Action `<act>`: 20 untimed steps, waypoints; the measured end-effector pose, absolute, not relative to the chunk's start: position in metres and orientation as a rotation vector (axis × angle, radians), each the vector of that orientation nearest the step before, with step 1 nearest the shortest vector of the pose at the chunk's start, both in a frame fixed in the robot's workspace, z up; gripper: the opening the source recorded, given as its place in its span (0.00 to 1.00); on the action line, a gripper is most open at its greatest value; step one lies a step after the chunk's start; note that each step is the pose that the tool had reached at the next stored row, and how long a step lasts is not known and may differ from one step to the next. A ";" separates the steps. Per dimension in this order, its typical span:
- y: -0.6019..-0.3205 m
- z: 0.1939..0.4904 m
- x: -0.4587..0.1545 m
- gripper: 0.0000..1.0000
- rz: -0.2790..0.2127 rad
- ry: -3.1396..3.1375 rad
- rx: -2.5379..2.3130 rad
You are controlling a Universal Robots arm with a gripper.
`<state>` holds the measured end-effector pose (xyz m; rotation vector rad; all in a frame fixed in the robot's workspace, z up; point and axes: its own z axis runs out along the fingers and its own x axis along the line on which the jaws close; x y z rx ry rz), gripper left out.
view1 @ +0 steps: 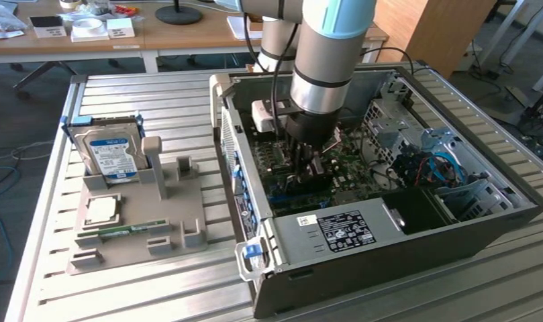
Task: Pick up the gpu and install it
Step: 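Insert the gpu into the slot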
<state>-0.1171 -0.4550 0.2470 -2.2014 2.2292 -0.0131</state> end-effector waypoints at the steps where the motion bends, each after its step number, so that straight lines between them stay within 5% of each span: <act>1: -0.455 0.247 -0.117 0.33 -0.013 2.229 -2.202; 6: -0.455 0.247 -0.117 0.51 -0.013 2.228 -2.203; 20: -0.455 0.265 -0.117 0.51 -0.013 2.228 -2.202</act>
